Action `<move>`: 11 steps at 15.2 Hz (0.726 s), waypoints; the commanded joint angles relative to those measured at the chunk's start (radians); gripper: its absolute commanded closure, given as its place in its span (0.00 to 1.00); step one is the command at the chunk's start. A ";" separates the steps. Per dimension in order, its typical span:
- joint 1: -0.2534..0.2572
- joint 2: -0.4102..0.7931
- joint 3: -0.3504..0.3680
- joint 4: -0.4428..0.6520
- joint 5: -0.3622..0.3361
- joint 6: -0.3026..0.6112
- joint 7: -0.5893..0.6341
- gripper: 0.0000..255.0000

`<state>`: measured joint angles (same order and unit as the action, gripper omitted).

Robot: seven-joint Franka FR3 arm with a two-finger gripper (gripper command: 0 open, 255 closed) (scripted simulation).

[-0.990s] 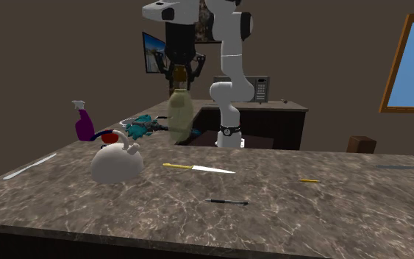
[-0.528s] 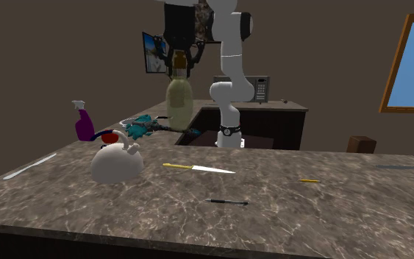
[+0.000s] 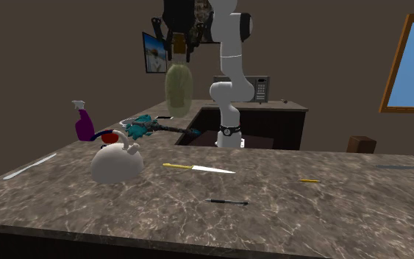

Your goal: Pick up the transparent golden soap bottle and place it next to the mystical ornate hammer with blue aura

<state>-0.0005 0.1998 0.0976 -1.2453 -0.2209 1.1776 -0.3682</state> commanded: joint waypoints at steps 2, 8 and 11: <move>0.004 0.029 0.000 0.085 -0.007 -0.056 -0.010 1.00; 0.018 0.105 0.000 0.285 -0.028 -0.178 -0.033 1.00; 0.031 0.167 -0.002 0.428 -0.046 -0.257 -0.050 1.00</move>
<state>0.0251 0.3380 0.0963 -0.8819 -0.2589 0.9549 -0.4103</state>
